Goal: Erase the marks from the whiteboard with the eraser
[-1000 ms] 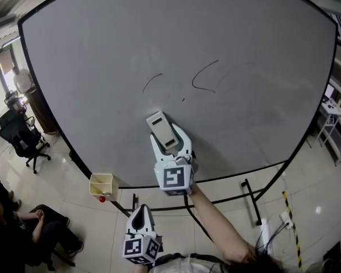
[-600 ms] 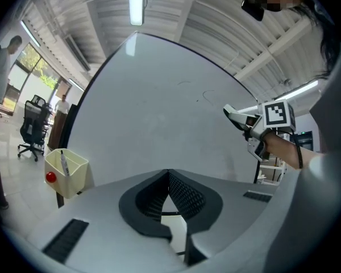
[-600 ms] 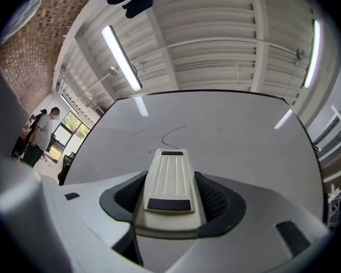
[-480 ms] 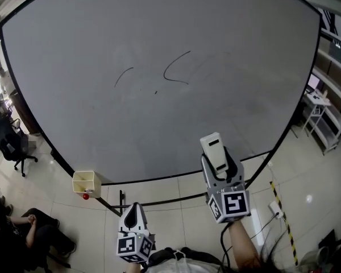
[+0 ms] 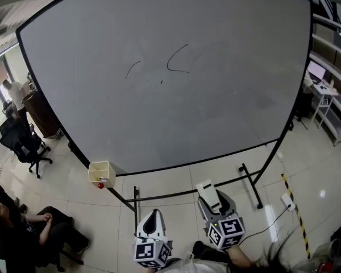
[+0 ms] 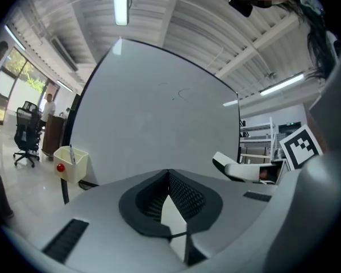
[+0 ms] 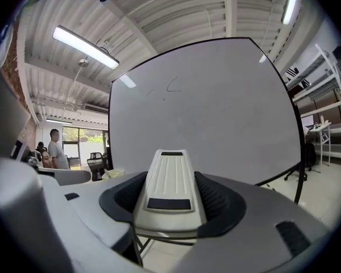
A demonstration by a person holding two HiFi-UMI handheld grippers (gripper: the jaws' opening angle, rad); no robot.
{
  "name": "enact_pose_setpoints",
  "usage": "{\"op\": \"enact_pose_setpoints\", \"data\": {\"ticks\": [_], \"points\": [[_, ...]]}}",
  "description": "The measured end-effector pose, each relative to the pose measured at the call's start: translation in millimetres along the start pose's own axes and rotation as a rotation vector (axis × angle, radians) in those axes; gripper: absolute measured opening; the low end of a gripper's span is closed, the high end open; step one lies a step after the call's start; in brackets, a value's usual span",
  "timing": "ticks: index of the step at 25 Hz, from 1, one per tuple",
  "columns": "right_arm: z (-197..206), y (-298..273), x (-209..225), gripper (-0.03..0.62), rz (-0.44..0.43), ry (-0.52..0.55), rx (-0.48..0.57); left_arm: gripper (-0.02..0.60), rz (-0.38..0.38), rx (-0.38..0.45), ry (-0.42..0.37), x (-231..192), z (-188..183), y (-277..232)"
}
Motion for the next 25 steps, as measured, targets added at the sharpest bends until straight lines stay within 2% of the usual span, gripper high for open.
{"op": "enact_pose_setpoints", "data": {"ticks": [4, 10, 13, 19, 25], "points": [[20, 31, -27, 0.278, -0.004, 0.016, -0.039, -0.017, 0.026, 0.009, 0.006, 4, 4, 32], [34, 76, -60, 0.278, 0.032, 0.009, -0.055, -0.017, 0.016, 0.019, 0.023, -3, 6, 92], [41, 95, -77, 0.276, 0.023, 0.022, -0.071, -0.017, 0.019, 0.005, 0.032, -1, 13, 112], [52, 122, -86, 0.275, -0.014, 0.077, -0.094, -0.017, 0.027, 0.01, 0.054, 18, 20, 126], [55, 130, -81, 0.275, -0.009, 0.066, -0.098, -0.017, 0.039, 0.009, 0.002, 35, 14, 120]]}}
Point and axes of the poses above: the fingertips, and each gripper's own axes: y backward along the fingers, x to its right, z out of its underside, the point moved 2 cm from there along y, backward along the fingers, and after that the axes turned 9 degrees about z, right-handed, at the moved point
